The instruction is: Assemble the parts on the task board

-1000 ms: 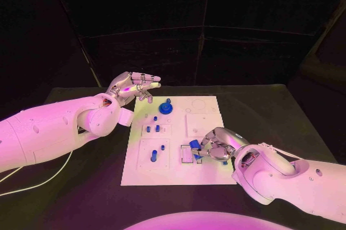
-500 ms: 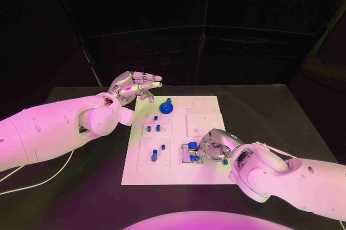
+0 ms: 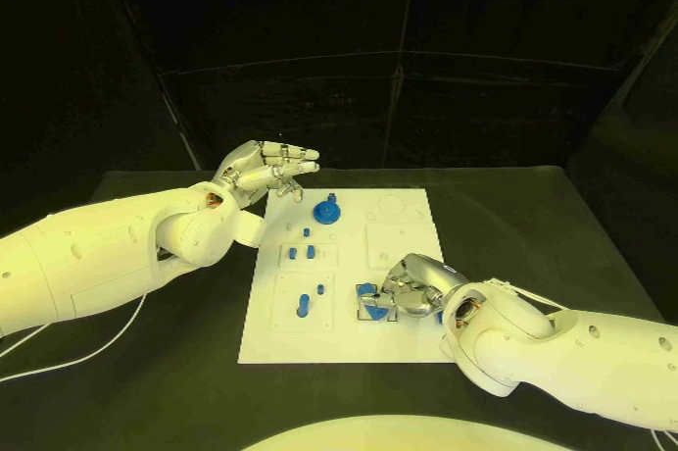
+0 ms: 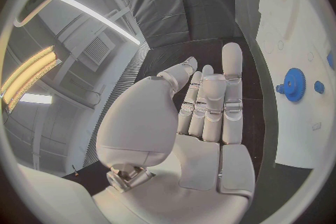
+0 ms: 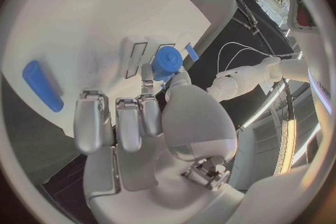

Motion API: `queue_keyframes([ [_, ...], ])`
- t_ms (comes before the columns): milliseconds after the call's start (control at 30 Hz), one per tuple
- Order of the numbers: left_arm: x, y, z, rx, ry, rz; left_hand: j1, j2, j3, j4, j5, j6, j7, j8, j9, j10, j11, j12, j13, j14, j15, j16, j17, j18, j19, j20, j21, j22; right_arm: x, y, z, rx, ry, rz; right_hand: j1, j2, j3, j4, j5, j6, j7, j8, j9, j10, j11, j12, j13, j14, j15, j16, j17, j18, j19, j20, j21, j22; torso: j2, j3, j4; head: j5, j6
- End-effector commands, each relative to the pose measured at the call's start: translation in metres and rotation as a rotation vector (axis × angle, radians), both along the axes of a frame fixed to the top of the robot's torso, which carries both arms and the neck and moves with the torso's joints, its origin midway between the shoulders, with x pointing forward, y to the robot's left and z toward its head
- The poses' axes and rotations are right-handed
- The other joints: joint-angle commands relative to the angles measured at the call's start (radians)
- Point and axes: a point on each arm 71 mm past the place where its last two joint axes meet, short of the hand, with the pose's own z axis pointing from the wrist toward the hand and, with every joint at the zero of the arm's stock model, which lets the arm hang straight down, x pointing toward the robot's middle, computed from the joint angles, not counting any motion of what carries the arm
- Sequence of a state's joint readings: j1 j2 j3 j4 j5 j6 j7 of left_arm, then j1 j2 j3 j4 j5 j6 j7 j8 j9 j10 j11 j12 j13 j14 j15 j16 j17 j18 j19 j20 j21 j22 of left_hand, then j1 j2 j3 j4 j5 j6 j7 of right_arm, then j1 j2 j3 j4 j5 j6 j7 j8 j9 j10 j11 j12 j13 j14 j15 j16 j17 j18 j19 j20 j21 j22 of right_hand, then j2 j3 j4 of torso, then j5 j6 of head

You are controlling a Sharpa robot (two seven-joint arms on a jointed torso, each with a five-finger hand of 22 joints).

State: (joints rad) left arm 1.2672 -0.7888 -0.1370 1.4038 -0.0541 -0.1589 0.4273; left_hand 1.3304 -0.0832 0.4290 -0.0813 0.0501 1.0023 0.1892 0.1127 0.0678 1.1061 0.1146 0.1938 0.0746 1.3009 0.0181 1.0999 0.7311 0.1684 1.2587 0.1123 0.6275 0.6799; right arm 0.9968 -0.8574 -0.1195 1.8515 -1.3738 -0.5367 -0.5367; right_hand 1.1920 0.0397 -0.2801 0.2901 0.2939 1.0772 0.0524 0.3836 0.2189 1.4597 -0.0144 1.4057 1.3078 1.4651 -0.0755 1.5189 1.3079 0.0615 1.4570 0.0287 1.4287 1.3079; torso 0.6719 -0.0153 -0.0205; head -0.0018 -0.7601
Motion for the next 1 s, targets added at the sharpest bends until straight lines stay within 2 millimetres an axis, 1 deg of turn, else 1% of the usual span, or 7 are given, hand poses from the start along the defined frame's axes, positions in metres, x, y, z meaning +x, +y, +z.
queue_keyframes([
  [33,0.0,-0.001,0.001,-0.008,-0.002,-0.01,0.002,0.005,-0.004,0.0,-0.001,-0.007,0.0,0.004,0.001,-0.008,-0.003,0.004,0.001,-0.008,0.002,0.005,-0.001,0.013,-0.005,0.003,-0.003,-0.002,0.0,0.003,0.001,0.003,0.003,0.012,-0.005,0.0,-0.006,-0.001,-0.007,-0.001,0.005,-0.005,-0.001,0.008,-0.003,-0.001,0.069,0.084,-0.007,0.006,0.146,-0.007,0.008,-0.001,0.006,0.004,0.0,0.0001,-0.0006,0.002,-0.003],
  [167,0.0,-0.001,0.001,-0.008,-0.001,-0.01,0.002,0.005,-0.004,0.0,-0.001,-0.007,0.0,0.004,0.001,-0.008,-0.003,0.004,0.001,-0.008,0.002,0.005,-0.001,0.013,-0.005,0.003,-0.003,-0.002,-0.001,0.003,0.0,0.001,0.006,0.015,-0.01,0.001,-0.011,0.0,-0.033,-0.001,0.005,-0.004,0.004,0.007,-0.003,-0.003,0.069,0.084,-0.007,0.006,0.146,-0.008,0.008,-0.001,0.006,0.005,0.0,0.0,-0.0006,0.002,-0.004],
  [367,-0.001,0.0,0.001,-0.008,-0.001,-0.009,0.002,0.005,-0.004,0.0,-0.001,-0.007,0.0,0.004,0.001,-0.008,-0.003,0.004,0.001,-0.008,0.002,0.005,-0.001,0.013,-0.005,0.003,-0.003,-0.002,-0.001,0.003,0.001,0.008,0.0,0.014,-0.058,-0.001,-0.026,0.003,-0.123,-0.004,0.005,-0.003,0.015,0.006,-0.002,-0.01,0.07,0.083,-0.006,0.004,0.145,-0.008,0.008,0.0,0.007,0.007,0.0,0.0002,-0.0001,0.0,-0.006],
  [567,-0.001,0.001,0.001,-0.007,0.0,-0.007,0.002,0.005,-0.004,0.0,-0.001,-0.007,0.0,0.004,0.001,-0.008,-0.003,0.004,0.001,-0.008,0.002,0.005,-0.001,0.013,-0.005,0.003,-0.003,-0.002,-0.005,0.004,0.003,0.022,0.009,0.026,-0.133,-0.008,-0.025,0.005,-0.143,-0.005,0.005,-0.001,0.024,0.008,-0.003,-0.012,0.074,0.084,-0.006,0.005,0.148,-0.008,0.009,0.0,0.008,0.01,-0.001,0.0015,-0.0024,0.002,-0.004],
  [767,-0.001,0.001,0.002,-0.008,0.0,-0.009,0.002,0.005,-0.004,0.0,-0.001,-0.007,0.0,0.004,0.001,-0.008,-0.003,0.004,0.001,-0.008,0.002,0.005,-0.001,0.013,-0.005,0.003,-0.003,-0.002,-0.008,-0.002,0.004,0.017,0.027,0.032,-0.151,0.003,-0.015,0.002,-0.131,-0.004,0.004,0.0,0.029,0.008,-0.003,-0.016,0.074,0.084,-0.007,0.005,0.149,-0.008,0.009,0.0,0.009,0.011,-0.003,-0.0007,-0.0001,-0.002,-0.005],
  [867,-0.001,0.001,0.002,-0.007,0.0,-0.008,0.001,0.006,-0.005,0.001,-0.001,-0.008,0.0,0.004,0.001,-0.009,-0.002,0.004,0.001,-0.009,0.003,0.005,-0.004,0.013,-0.005,0.004,-0.003,-0.002,-0.009,-0.006,0.004,0.004,0.025,0.039,-0.092,0.002,0.001,-0.019,-0.087,-0.006,0.004,-0.001,0.034,0.009,-0.004,-0.017,0.076,0.084,-0.007,0.005,0.149,-0.008,0.009,-0.001,0.009,0.012,-0.003,-0.0008,0.0008,-0.002,-0.004],
  [1000,-0.001,0.002,0.001,-0.007,0.0,-0.006,0.001,0.006,-0.005,0.001,-0.001,-0.008,0.0,0.004,0.001,-0.009,-0.002,0.004,0.001,-0.009,0.003,0.005,-0.004,0.013,-0.005,0.004,-0.003,-0.002,-0.01,-0.008,0.004,-0.015,0.03,0.066,0.032,-0.005,0.026,-0.077,-0.038,-0.009,0.004,-0.001,0.041,0.01,-0.004,-0.019,0.08,0.085,-0.008,0.005,0.152,-0.009,0.01,-0.002,0.01,0.015,-0.001,0.0005,0.0004,-0.003,-0.002],
])
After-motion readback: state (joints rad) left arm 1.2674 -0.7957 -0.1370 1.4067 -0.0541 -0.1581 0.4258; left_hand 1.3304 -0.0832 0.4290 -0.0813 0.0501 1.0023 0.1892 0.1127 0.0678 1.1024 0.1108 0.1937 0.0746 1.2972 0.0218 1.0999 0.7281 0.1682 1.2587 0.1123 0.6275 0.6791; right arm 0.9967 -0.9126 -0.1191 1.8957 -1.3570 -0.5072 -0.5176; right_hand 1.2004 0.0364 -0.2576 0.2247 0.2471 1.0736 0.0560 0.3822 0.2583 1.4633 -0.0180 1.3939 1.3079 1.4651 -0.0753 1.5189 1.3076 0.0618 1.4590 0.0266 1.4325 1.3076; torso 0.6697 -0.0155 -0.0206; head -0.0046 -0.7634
